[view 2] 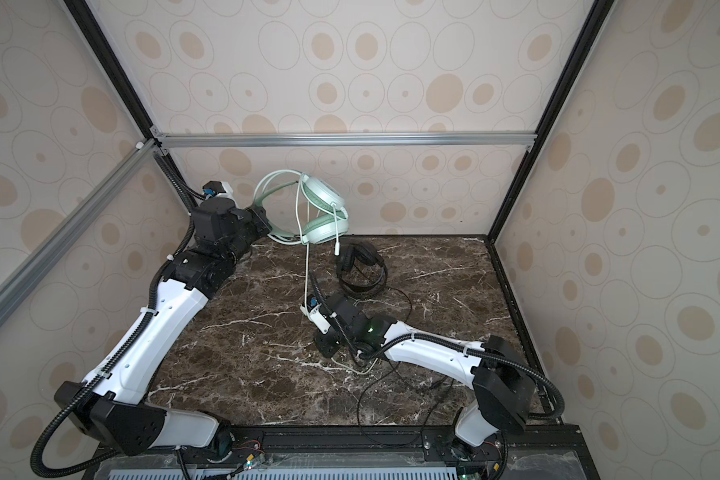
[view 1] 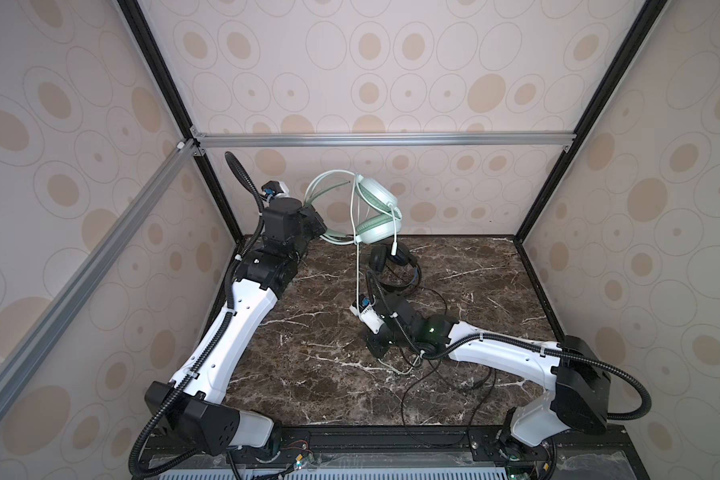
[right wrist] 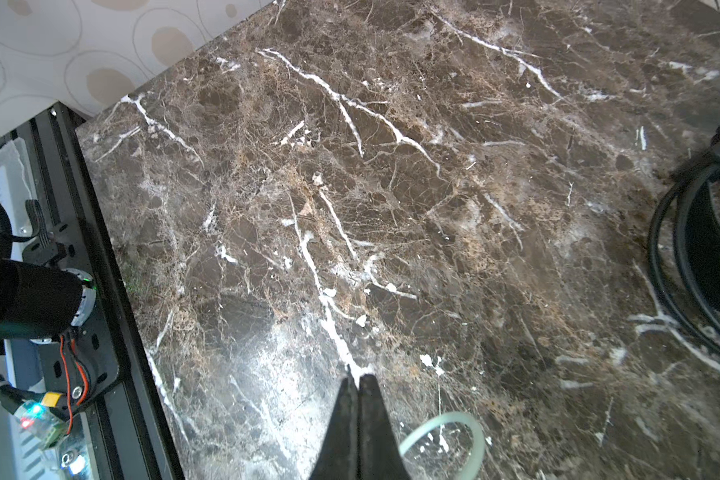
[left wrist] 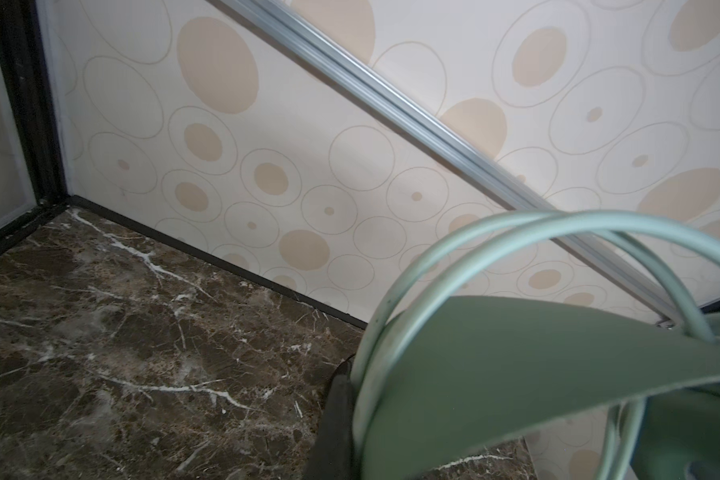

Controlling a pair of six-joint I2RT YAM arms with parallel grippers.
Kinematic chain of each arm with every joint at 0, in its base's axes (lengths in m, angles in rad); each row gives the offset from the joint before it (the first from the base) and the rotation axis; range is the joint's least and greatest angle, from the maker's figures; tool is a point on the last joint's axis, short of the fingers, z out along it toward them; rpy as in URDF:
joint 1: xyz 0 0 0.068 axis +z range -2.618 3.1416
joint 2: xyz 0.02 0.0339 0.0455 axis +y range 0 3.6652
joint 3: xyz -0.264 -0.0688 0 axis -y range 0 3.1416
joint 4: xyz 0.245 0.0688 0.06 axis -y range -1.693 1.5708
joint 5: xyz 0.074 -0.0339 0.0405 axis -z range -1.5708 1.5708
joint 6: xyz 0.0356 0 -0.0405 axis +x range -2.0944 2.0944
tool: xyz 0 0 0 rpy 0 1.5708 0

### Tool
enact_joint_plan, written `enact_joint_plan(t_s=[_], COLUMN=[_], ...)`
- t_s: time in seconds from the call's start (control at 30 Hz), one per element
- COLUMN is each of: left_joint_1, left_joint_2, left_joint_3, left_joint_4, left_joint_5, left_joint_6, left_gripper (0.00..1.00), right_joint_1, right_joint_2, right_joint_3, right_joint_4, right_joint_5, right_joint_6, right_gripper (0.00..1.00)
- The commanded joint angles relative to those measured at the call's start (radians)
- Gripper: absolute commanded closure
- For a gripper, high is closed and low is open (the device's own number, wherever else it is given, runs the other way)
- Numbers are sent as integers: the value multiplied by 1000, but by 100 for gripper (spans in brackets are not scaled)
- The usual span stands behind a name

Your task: Wrap the headphones

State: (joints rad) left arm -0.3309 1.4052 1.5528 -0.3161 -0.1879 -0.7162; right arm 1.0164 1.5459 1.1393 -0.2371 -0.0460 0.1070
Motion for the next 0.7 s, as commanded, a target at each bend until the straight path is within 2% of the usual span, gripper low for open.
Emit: enact_joint_plan(t_s=[0.0, 0.2, 0.4, 0.67], left_joint_1=[28, 32, 30, 18], left_joint_2=[8, 19, -5, -52], left_joint_3=[14, -41, -126, -245], left_joint_4=[150, 157, 163, 154], left_joint_5=[-82, -120, -166, -233], left_joint_6=[-41, 11, 116, 251], left_gripper=[100, 100, 100, 100], right_joint_1=[57, 86, 86, 86], right_joint_2=[5, 18, 31, 97], right_joint_3=[37, 116, 242, 484], right_joint_4=[-135, -193, -294, -500], right_joint_5=[7, 36, 88, 160], right_joint_6=[-96, -92, -107, -135], right_gripper=[100, 100, 100, 100])
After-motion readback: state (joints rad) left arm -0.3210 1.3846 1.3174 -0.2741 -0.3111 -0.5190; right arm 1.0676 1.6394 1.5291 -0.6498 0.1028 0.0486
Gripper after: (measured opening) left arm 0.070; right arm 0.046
